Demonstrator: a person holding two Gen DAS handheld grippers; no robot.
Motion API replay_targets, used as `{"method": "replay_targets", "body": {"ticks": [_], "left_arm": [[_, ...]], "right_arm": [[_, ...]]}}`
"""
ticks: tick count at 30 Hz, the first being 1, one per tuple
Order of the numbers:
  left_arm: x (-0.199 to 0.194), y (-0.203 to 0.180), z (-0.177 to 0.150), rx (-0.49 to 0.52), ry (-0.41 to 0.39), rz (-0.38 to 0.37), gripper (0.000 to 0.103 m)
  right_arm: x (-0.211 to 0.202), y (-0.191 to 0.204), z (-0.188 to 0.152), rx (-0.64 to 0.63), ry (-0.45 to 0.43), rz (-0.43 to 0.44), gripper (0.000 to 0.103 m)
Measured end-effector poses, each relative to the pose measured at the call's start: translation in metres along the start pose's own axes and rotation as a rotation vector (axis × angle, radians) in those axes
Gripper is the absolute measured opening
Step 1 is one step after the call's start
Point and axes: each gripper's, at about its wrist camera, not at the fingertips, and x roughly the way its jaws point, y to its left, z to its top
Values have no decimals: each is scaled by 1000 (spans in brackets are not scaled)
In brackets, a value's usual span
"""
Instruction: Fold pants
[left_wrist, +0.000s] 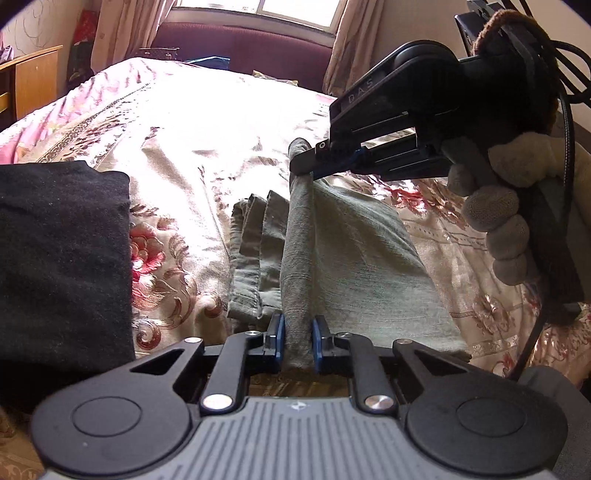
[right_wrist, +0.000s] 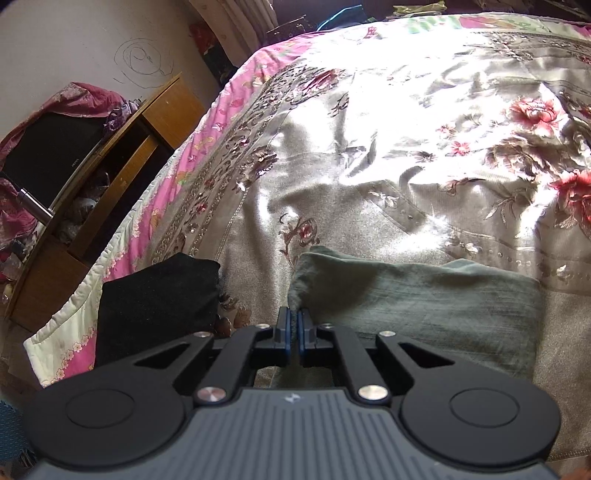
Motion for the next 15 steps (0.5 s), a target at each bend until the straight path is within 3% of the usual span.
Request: {"method": "replay_targets", "body": {"ticks": [3, 8, 10, 15], "left_arm": [[-3, 7, 3, -15, -7, 8, 29], [16, 17, 1, -32, 39, 50, 30], [21, 17, 0, -28, 54, 68, 30], [21, 16, -6, -7, 78, 95, 49]], "right_arm": [[6, 9, 5, -16, 1, 15, 4], [48, 9, 1, -32, 36, -38, 5], [65, 1, -3, 6, 75, -31, 12], [56, -3, -7, 1, 61, -1, 17]]}}
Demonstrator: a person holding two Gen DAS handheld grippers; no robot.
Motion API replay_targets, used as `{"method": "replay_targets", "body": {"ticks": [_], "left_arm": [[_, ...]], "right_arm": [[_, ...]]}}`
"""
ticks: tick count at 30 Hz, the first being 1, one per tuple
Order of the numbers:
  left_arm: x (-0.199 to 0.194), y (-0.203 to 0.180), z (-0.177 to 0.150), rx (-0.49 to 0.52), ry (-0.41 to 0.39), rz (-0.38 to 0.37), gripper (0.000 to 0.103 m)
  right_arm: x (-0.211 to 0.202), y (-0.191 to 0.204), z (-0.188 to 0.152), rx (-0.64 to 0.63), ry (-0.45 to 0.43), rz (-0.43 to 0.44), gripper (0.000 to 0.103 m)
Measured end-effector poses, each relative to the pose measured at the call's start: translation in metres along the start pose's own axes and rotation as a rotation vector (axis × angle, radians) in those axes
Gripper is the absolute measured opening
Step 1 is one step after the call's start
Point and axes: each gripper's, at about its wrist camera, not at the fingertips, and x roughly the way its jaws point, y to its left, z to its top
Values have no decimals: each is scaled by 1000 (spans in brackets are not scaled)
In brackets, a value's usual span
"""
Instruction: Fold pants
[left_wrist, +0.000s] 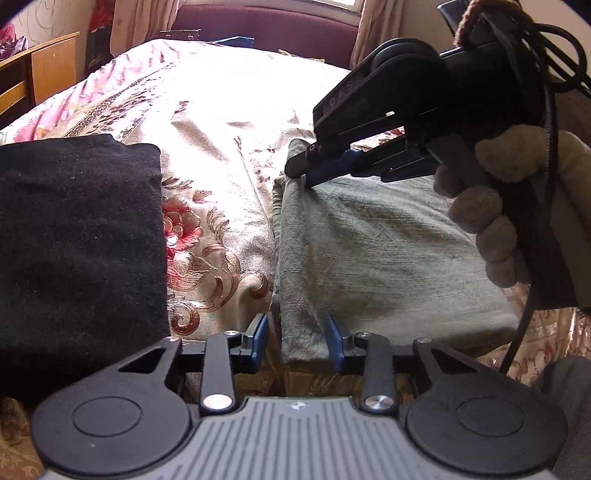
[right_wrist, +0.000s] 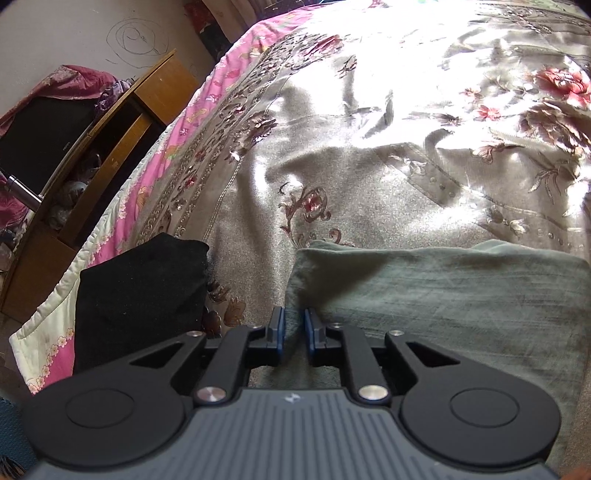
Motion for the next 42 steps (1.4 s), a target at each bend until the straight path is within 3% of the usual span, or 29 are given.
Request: {"method": "replay_targets", "body": {"ticks": [3, 11, 18, 23, 26, 35, 42], "left_arm": [[-6, 1, 2, -23, -13, -7, 50], [-12, -18, 11, 52, -41, 25, 50], [-2, -40, 20, 131, -28, 50, 50], [27, -46, 22, 189, 60, 108, 51], [30, -47, 23, 202, 73, 122, 55], [25, -61, 47, 259, -8, 126, 55], [69, -75, 85, 295, -36, 96, 55]], "right_arm": [[-29, -1, -5, -42, -52, -4, 28], [-101, -31, -62, -72, -108, -57, 29], [-106, -42, -104, -120, -78, -98, 29], [-86, -62, -107, -21, -22, -50, 29], [-87, -67, -105, 7, -21, -19, 28], [-115, -85, -94, 1, -160, -47, 30], [-105, -104, -79, 24, -197, -65, 30]]}}
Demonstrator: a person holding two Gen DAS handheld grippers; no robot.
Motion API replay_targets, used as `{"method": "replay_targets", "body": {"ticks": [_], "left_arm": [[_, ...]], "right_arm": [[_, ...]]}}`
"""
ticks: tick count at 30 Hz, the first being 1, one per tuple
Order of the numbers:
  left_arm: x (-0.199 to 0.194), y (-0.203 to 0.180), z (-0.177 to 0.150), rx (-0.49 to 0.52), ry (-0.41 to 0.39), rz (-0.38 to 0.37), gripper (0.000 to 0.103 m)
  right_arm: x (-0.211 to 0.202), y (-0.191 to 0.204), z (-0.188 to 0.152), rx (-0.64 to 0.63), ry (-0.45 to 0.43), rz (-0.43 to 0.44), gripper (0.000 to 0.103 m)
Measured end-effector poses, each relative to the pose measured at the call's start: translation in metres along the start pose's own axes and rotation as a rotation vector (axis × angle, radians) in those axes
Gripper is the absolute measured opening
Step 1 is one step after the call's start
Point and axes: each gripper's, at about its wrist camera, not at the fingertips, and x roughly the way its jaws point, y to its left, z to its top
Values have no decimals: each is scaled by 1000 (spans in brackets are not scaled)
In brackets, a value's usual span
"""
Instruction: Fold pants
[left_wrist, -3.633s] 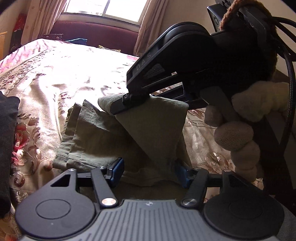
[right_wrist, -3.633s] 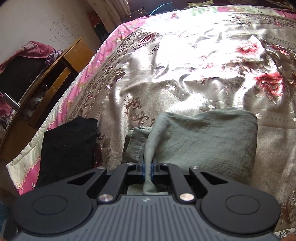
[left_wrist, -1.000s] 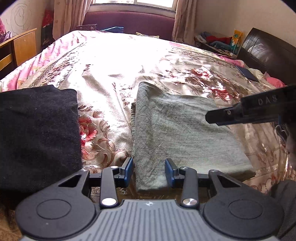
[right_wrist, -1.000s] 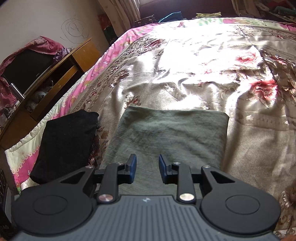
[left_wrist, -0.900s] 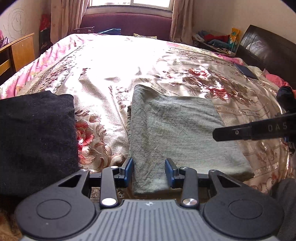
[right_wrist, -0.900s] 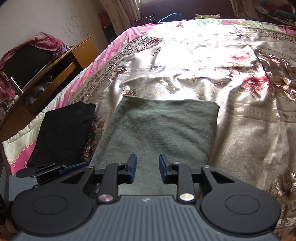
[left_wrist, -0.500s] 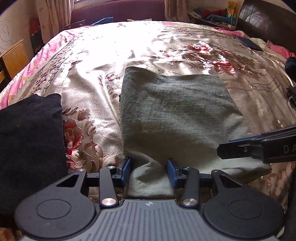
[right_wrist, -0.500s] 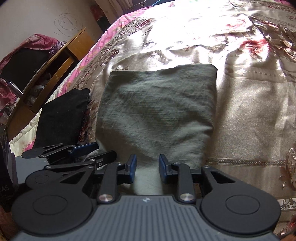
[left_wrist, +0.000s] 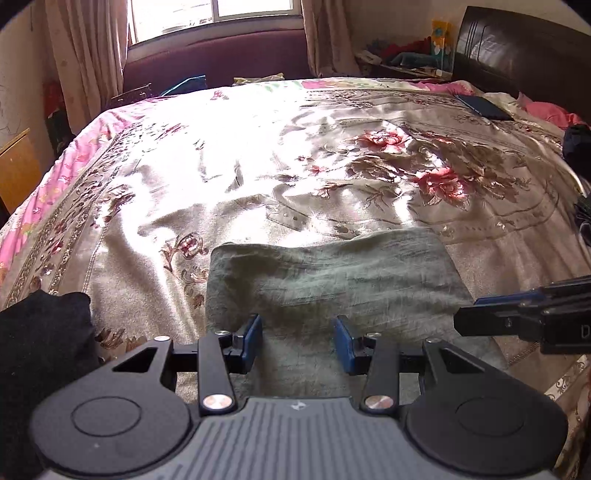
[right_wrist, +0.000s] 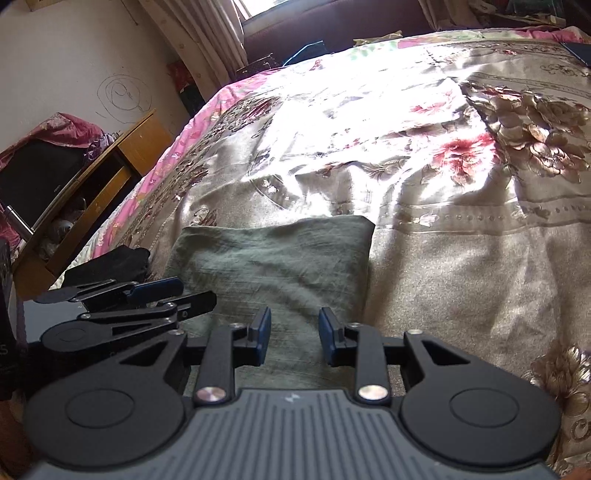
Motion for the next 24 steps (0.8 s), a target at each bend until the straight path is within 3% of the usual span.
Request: {"method": "replay_targets", "body": {"ticks": [5, 11, 16, 24], "left_arm": [[23, -6, 4, 70, 17, 19, 57], [23, -6, 4, 89, 12, 23, 58], [11, -4, 1, 82, 17, 41, 58], [-12, 7, -27, 89, 39, 62, 65]], "right_arm": [[-11, 6, -28, -94, 43, 3, 33], [-24, 21, -64, -231, 57, -33, 40], [-24, 16, -69, -155, 118, 8, 40], [-48, 7, -53, -114, 62, 27, 41]]}}
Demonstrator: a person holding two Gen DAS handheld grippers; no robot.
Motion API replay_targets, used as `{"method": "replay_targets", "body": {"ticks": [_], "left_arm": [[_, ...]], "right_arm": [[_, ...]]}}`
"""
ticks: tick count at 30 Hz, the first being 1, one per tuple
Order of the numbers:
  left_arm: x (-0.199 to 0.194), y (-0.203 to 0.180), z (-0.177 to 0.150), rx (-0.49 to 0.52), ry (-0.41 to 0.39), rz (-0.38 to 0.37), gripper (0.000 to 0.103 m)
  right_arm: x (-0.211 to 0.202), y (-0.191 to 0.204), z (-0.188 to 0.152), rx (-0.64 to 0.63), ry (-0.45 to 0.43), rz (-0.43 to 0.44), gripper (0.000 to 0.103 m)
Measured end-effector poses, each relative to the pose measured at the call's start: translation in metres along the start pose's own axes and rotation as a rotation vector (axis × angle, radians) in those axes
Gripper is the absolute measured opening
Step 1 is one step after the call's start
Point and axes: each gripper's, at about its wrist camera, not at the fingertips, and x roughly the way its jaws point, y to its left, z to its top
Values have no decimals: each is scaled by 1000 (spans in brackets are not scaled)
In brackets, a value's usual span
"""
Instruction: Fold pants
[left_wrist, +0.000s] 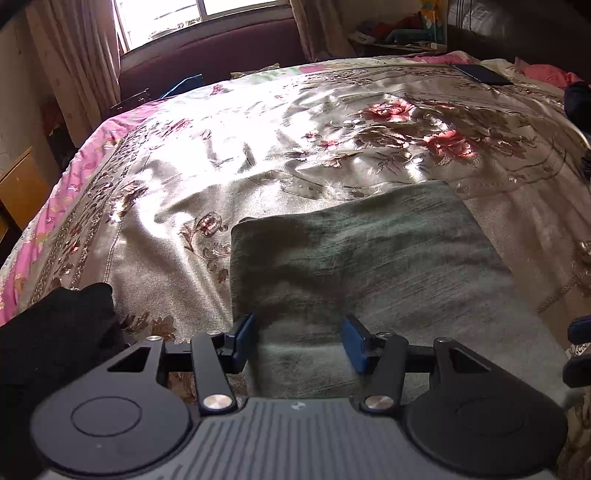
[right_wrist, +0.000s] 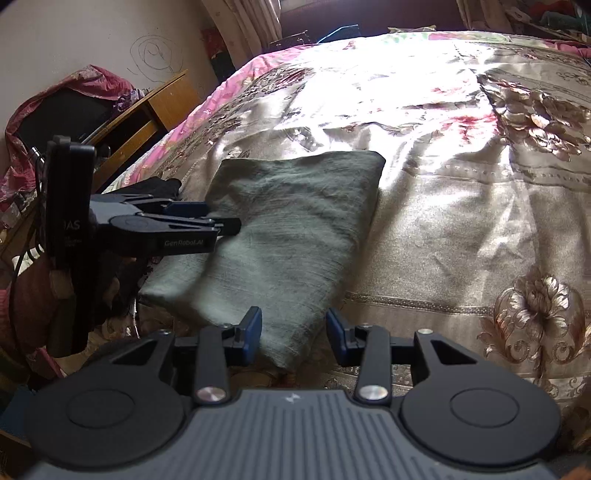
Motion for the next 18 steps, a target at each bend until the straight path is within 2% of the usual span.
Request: {"method": "replay_targets", "body": {"ticks": [6, 10, 15, 18], "left_arm": [[-5, 17, -15, -73, 25, -41, 69], [-2, 22, -17, -105, 27, -70, 71], [3, 25, -18, -112, 30, -83, 77], [6, 28, -19, -123, 29, -101, 78]], "right_arm": [[3, -26, 23, 109, -38, 1, 41], [25, -39, 33, 153, -27, 6, 41], [53, -57, 33, 290, -22, 85, 42], [63, -63, 29, 334, -18, 100, 46]]}}
